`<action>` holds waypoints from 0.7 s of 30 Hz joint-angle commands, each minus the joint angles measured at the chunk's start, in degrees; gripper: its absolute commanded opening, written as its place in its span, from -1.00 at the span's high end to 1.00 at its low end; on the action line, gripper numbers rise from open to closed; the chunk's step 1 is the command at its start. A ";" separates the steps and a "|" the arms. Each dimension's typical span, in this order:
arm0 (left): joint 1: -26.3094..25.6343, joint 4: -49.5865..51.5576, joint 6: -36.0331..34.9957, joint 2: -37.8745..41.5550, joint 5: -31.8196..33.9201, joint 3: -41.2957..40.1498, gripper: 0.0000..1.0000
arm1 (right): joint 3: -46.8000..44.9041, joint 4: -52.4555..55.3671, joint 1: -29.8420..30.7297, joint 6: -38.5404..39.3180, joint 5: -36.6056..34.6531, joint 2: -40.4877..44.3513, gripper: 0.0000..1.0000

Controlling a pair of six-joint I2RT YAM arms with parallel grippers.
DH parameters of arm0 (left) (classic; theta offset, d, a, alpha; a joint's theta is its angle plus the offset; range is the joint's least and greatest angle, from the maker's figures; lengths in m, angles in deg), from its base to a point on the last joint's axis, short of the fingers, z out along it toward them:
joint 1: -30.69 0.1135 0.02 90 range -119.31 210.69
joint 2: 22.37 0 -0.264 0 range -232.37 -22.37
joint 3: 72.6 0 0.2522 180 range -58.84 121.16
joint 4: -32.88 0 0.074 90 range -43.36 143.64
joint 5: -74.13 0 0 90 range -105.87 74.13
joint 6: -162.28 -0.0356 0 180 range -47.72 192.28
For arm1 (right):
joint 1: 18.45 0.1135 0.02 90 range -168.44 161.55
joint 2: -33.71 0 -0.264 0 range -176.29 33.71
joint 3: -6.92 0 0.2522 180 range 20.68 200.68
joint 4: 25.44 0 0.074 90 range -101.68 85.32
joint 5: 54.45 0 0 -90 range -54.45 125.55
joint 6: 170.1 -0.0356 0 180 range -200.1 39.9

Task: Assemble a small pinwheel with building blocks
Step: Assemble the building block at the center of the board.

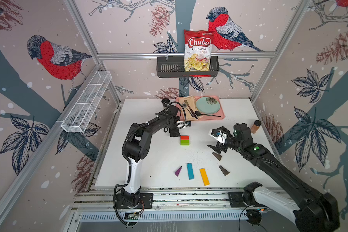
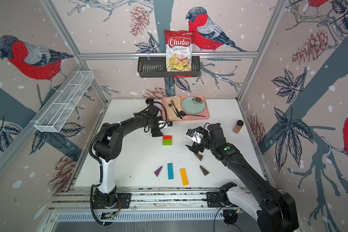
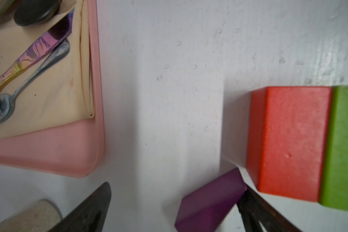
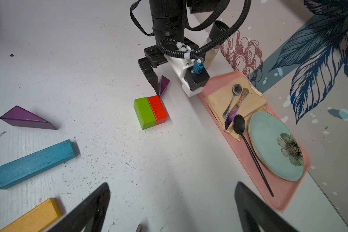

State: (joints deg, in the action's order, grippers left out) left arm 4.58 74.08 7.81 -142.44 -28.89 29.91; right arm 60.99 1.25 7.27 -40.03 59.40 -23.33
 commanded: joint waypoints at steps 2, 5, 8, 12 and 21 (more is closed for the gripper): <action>-0.16 0.71 0.04 0.01 -0.80 0.12 -0.93 | -0.11 0.00 -0.18 -0.73 -0.07 0.14 -0.92; -0.09 1.42 0.74 1.75 -1.54 -1.39 -0.93 | -0.07 -0.27 -0.28 -0.70 0.14 -0.07 -0.92; 0.18 1.85 1.54 5.01 -2.49 -3.68 -0.93 | 0.03 -0.70 -0.36 -0.72 0.14 -0.36 -0.92; 1.52 0.77 6.42 11.01 -3.39 -5.78 -0.94 | 0.29 -1.20 -0.52 -0.48 0.09 -0.70 -0.92; 3.66 -9.24 54.83 33.56 21.05 -14.13 -0.94 | 3.80 -2.13 -0.21 -3.82 0.21 4.19 -0.99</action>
State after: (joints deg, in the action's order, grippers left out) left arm 7.64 71.19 35.18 -112.38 -21.41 17.14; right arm 63.81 0.38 6.66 -41.52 58.48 -19.37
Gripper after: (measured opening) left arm 0.970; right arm 0.999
